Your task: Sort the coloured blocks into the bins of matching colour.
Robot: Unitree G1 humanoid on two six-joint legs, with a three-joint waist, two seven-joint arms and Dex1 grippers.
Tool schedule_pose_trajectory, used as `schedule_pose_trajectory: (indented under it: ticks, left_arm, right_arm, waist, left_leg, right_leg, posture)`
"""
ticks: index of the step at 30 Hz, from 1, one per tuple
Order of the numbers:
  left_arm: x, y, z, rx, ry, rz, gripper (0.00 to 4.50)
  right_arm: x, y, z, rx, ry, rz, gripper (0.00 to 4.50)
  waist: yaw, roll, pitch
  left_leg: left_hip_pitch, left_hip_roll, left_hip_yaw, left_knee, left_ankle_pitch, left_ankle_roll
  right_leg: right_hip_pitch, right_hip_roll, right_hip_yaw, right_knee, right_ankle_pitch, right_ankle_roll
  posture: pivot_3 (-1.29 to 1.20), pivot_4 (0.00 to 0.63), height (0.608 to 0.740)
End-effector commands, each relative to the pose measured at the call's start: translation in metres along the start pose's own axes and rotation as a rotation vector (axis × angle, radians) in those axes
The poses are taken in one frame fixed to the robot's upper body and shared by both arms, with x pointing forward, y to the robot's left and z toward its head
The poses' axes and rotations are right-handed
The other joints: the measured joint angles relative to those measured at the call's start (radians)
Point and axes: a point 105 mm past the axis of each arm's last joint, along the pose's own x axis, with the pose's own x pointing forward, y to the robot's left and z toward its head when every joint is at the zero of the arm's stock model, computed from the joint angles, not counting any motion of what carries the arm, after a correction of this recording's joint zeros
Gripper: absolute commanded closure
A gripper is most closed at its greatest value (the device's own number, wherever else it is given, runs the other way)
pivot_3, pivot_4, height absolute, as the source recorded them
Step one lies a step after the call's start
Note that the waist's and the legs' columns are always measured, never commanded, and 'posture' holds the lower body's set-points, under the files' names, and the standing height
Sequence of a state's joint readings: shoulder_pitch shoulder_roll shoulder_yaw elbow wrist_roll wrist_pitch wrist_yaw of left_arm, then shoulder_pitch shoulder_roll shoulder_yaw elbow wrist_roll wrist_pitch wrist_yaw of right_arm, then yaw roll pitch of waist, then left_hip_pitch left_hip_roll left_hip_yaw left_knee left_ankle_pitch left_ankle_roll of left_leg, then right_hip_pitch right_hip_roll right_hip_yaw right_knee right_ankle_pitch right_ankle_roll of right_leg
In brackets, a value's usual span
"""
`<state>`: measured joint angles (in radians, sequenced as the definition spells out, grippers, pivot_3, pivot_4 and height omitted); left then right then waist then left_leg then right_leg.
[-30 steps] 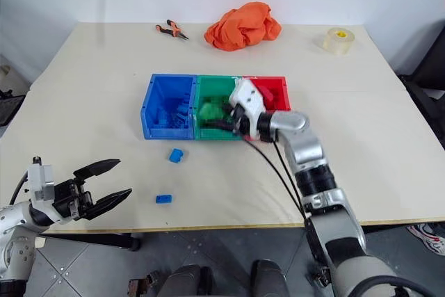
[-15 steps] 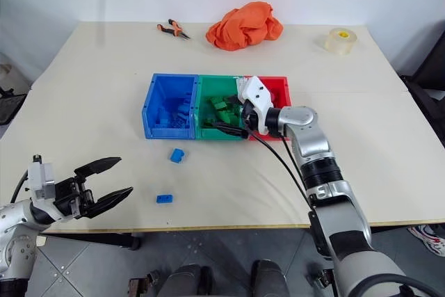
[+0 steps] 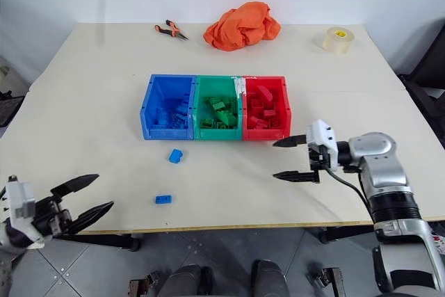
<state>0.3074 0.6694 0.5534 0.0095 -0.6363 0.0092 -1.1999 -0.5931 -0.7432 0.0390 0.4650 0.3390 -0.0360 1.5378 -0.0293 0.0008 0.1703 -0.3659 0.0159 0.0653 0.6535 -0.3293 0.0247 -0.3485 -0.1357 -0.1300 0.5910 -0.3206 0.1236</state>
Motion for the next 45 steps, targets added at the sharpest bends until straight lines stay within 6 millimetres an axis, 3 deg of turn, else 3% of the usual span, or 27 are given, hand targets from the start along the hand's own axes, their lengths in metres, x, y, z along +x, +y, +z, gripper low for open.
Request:
schedule_pose_trajectory:
  ticks: [1, 6, 10, 13, 20, 29, 33, 40, 43, 45]
  left_arm:
    - [-0.006, -0.008, 0.003, 0.042, 0.028, -0.021, 0.0]
    - [0.005, -0.021, -0.004, 0.044, 0.068, -0.035, 0.0]
    - [0.043, -0.035, -0.004, 0.068, 0.104, -0.055, 0.0]
    - [0.06, -0.042, -0.002, 0.09, 0.107, -0.099, 0.0]
    - [0.094, -0.04, -0.021, 0.111, 0.211, -0.111, 0.0]
    - [0.12, -0.032, -0.034, 0.224, 0.267, -0.135, 0.0]
    - [0.124, -0.037, -0.032, 0.208, 0.243, -0.161, 0.9]
    - [0.12, -0.032, -0.03, 0.213, 0.259, -0.159, 3.13]
    - [0.131, -0.015, -0.009, 0.242, 0.183, -0.078, 4.03]
    - [0.141, -0.004, 0.01, 0.237, 0.105, -0.018, 4.03]
  right_arm:
    - [-0.008, 0.002, 0.01, -0.03, -0.036, 0.043, 0.04]
    - [-0.001, 0.001, 0.018, -0.062, -0.079, 0.048, 0.04]
    - [0.009, 0.0, 0.022, -0.065, -0.096, 0.051, 0.04]
    - [0.012, 0.001, 0.024, -0.067, -0.107, 0.056, 0.04]
    - [0.016, 0.002, 0.029, -0.073, -0.12, 0.045, 0.04]
    - [0.018, 0.008, 0.03, -0.066, -0.127, 0.01, 0.04]
    - [0.016, 0.008, 0.03, -0.064, -0.121, -0.007, 0.0]
    - [0.014, 0.006, 0.031, -0.066, -0.126, -0.045, 0.0]
    - [0.015, 0.004, 0.031, -0.061, -0.144, -0.074, 0.0]
    - [0.015, 0.005, 0.031, -0.058, -0.15, -0.086, 0.0]
  waist:
    - [0.0, 0.0, 0.0]
    - [0.004, 0.001, 0.001]
    - [0.005, 0.001, 0.001]
    - [0.003, 0.001, 0.001]
    - [0.004, 0.002, 0.001]
    - [0.023, 0.004, 0.0]
    - [0.028, 0.005, 0.0]
    - [0.027, 0.005, -0.001]
    - [0.029, 0.005, -0.001]
    - [0.031, 0.005, -0.001]
  left_leg:
    - [0.0, 0.0, 0.0, 0.0, 0.0, 0.0]
    - [0.0, -0.001, -0.003, 0.001, 0.0, 0.0]
    - [0.0, -0.002, -0.004, 0.0, -0.001, 0.001]
    - [0.0, -0.002, -0.004, 0.001, 0.0, 0.0]
    - [0.0, -0.002, -0.004, 0.001, 0.0, 0.001]
    - [0.001, -0.002, -0.004, 0.003, 0.0, 0.001]
    - [0.001, -0.002, -0.004, 0.003, 0.0, 0.001]
    - [0.001, -0.002, -0.004, 0.004, 0.0, 0.001]
    - [0.001, -0.002, -0.004, 0.004, 0.0, 0.001]
    - [0.0, -0.002, -0.005, 0.005, 0.0, 0.001]
  right_leg:
    - [0.0, 0.0, 0.0, 0.0, 0.0, 0.0]
    - [0.002, -0.004, 0.002, -0.001, 0.0, 0.0]
    - [0.003, -0.005, 0.001, -0.001, 0.0, 0.0]
    - [0.003, -0.005, 0.001, -0.001, 0.0, 0.0]
    - [0.004, -0.003, -0.001, -0.001, 0.0, 0.0]
    - [0.005, -0.001, -0.001, 0.0, 0.0, 0.0]
    - [0.006, -0.003, -0.001, 0.0, 0.0, 0.0]
    - [0.006, -0.003, -0.001, 0.0, 0.0, 0.0]
    - [0.006, -0.002, -0.001, 0.0, 0.0, 0.0]
    - [0.006, -0.002, -0.001, 0.0, 0.0, 0.0]
  posture:
    - [0.0, 0.15, 0.74]
    - [0.0, 0.15, 0.74]
    - [0.0, 0.15, 0.74]
    - [0.0, 0.15, 0.74]
    - [0.0, 0.15, 0.74]
    - [0.0, 0.15, 0.74]
    - [0.0, 0.15, 0.74]
    - [0.0, 0.15, 0.74]
    - [0.0, 0.15, 0.74]
    - [0.0, 0.15, 0.74]
